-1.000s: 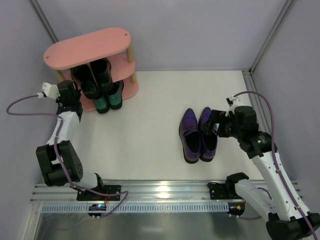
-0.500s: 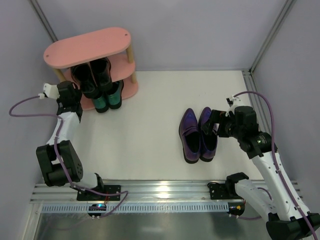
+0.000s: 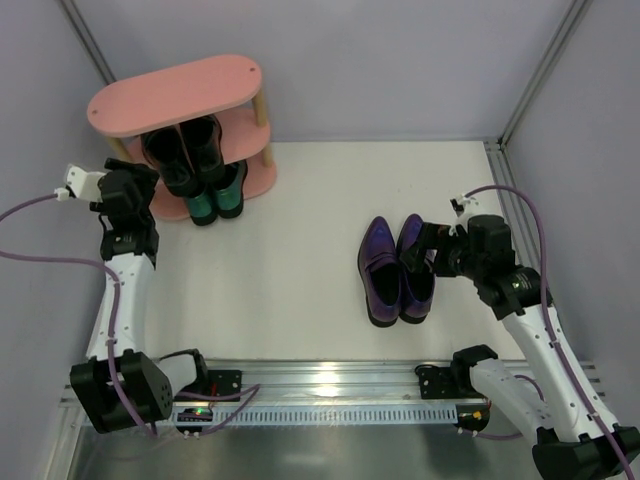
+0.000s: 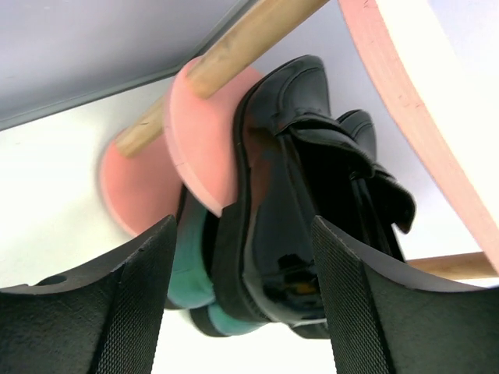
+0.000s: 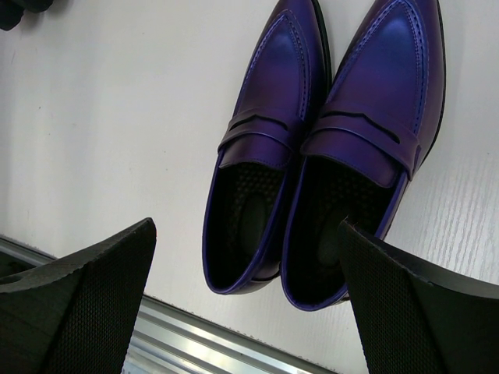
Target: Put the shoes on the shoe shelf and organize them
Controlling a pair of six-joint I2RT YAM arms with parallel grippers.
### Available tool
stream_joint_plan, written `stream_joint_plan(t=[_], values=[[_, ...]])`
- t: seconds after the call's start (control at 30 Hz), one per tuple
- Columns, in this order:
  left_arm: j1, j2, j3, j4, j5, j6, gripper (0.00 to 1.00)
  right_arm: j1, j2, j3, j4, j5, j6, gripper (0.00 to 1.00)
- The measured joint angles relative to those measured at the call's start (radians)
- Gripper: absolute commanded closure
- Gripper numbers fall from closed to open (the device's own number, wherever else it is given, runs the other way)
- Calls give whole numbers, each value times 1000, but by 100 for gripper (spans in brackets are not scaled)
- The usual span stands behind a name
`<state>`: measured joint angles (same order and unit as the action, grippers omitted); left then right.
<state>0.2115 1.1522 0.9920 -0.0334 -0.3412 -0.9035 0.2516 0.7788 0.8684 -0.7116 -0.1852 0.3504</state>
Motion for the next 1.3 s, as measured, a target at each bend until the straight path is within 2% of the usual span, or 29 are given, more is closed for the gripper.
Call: stream_joint_plan(t=[0.1,0.2,0.33,0.43,0.5,0.6,0.77,0.87,1.07,1.3], values=[[0,-30,9,-71,-2,23,26,0,0,-9,8,-6,0,3],[0,-49,46,-146,13,31,25,0,-1,-19,13,-16,1,3],[-12,-78,108,-214,90,50,23,0,-11,-38,21,-24,6,3],[-73,-92,159,-275,163,78,23,0,-24,-42,22,-17,16,3],[-160,-95,178,-302,201,100,24,0,-31,-42,22,6,27,3],[-378,-90,183,-352,231,143,23,0,-35,-42,2,76,58,3],[-771,-22,184,-396,238,176,23,0,-48,-15,-92,266,134,3],[-932,52,188,-389,226,178,23,0,-85,34,-158,405,196,3],[-1172,318,299,-364,211,175,26,0,-177,124,-232,591,273,3],[-1313,615,492,-390,196,174,29,0,-189,147,-289,665,304,3]])
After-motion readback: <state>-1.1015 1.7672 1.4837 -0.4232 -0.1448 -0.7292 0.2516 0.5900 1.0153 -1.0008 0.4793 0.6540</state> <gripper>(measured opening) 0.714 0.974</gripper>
